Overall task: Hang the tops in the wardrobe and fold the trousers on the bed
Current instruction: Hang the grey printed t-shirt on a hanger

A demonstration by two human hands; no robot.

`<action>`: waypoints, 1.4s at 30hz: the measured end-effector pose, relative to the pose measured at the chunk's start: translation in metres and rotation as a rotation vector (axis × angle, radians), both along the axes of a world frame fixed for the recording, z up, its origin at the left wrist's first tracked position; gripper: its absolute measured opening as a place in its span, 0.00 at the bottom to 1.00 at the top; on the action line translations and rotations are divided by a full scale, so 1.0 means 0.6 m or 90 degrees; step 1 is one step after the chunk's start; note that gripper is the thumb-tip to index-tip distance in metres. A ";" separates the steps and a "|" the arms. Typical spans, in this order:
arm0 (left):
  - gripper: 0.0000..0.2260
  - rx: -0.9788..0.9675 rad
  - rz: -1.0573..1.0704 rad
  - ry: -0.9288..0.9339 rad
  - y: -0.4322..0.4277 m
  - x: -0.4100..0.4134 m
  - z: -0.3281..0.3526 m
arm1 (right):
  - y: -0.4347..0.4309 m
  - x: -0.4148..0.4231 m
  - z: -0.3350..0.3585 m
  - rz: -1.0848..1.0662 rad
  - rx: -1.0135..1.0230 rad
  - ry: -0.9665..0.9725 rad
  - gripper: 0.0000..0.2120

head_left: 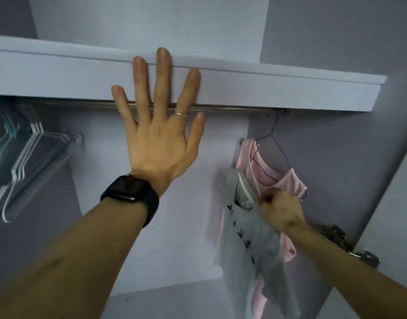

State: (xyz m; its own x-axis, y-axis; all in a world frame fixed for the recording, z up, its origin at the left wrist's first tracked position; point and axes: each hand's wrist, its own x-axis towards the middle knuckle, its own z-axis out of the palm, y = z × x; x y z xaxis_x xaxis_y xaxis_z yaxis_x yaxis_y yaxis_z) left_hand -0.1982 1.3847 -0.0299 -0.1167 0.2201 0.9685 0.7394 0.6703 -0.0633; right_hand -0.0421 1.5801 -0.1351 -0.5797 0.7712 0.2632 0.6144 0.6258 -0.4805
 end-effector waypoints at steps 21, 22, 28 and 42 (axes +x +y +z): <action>0.28 0.032 0.000 0.026 0.003 -0.005 -0.015 | 0.100 -0.109 0.126 -0.141 0.058 0.026 0.18; 0.28 0.033 0.004 0.027 0.003 -0.006 -0.015 | 0.105 -0.108 0.117 -0.143 0.059 0.015 0.16; 0.28 0.027 0.013 0.013 0.004 -0.005 -0.018 | 0.108 -0.089 0.081 -0.145 0.094 -0.061 0.14; 0.33 -0.142 0.037 -0.227 -0.041 0.072 0.024 | -0.100 0.121 0.121 0.120 0.083 0.207 0.15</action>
State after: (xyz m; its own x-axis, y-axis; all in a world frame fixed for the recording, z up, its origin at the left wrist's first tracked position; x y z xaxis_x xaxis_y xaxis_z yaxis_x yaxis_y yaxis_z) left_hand -0.1552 1.3601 -0.0154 -0.4537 0.4038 0.7944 0.7031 0.7099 0.0408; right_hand 0.0306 1.5200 -0.0623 -0.5782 0.6075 0.5446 0.3121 0.7814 -0.5404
